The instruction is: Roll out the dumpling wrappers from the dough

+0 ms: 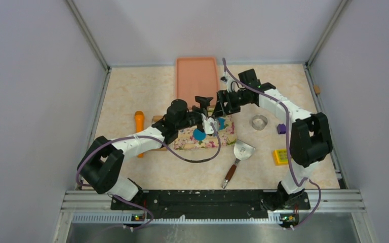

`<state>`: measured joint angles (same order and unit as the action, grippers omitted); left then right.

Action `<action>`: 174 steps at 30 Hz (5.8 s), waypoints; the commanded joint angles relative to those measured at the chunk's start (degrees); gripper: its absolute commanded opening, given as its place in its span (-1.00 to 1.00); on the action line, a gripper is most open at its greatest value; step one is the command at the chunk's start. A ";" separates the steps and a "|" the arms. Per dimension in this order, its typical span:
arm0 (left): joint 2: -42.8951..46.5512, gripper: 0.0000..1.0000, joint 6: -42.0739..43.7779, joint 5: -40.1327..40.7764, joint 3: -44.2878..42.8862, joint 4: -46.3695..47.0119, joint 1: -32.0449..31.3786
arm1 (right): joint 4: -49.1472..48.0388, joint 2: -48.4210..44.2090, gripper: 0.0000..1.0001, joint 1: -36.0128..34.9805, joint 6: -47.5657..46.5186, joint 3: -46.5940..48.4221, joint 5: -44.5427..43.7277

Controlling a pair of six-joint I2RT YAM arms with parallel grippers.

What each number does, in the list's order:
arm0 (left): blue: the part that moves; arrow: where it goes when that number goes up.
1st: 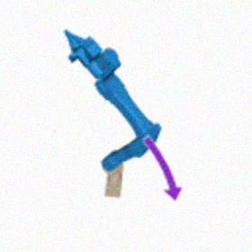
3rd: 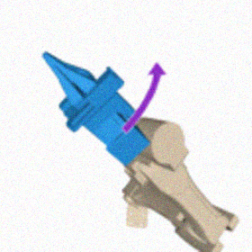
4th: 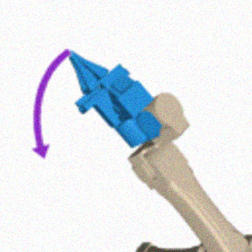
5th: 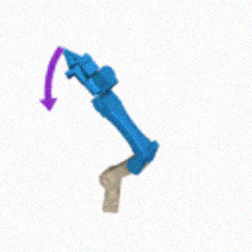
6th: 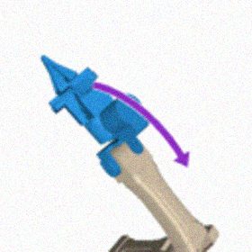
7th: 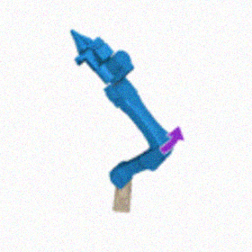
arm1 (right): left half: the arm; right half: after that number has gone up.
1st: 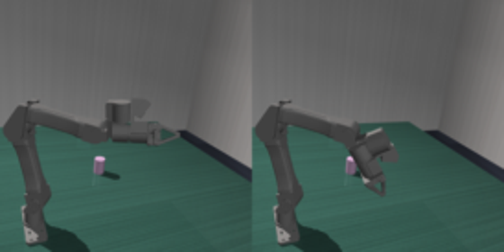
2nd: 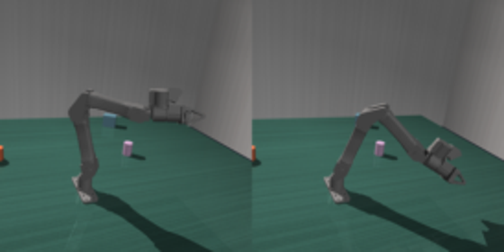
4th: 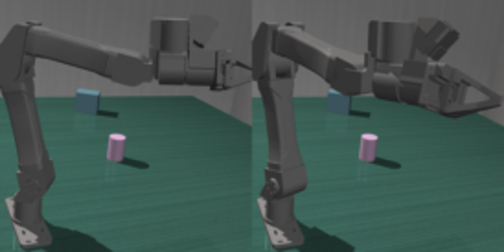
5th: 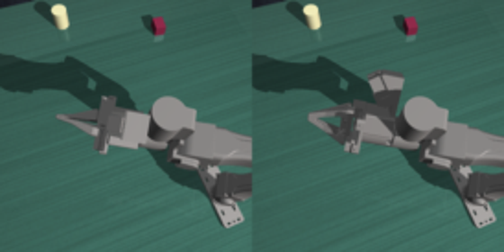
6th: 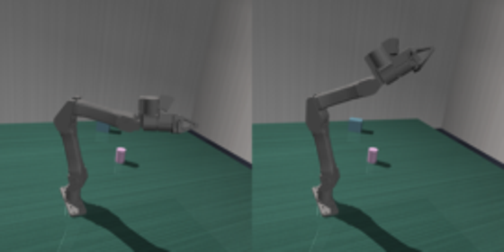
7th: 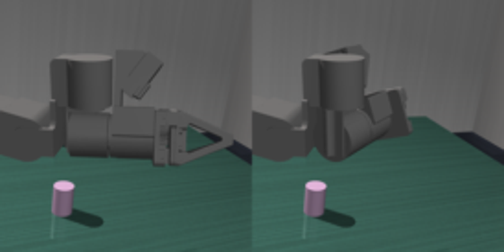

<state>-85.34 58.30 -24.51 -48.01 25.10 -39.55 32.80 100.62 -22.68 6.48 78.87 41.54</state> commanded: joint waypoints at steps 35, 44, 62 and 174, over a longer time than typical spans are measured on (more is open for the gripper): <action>-4.44 0.97 -45.77 9.51 -10.04 -2.72 -1.14 | -5.99 4.13 0.81 4.25 21.36 -1.09 -7.76; -9.83 0.97 -51.33 16.39 -13.82 -3.60 -1.07 | -8.67 2.69 0.83 5.28 25.83 -3.35 -5.73; -15.03 0.97 -57.55 31.36 -15.54 -8.64 -0.65 | -8.07 1.32 0.83 7.44 28.24 -6.45 -4.27; 19.15 0.86 -42.31 -16.31 -3.14 -38.26 10.29 | 18.94 -10.03 0.09 13.71 -42.78 -19.02 -11.40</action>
<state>-66.15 11.94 -39.55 -50.13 -14.57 -29.26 50.50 86.78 -9.47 -30.37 56.62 26.94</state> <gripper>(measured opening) 0.937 0.564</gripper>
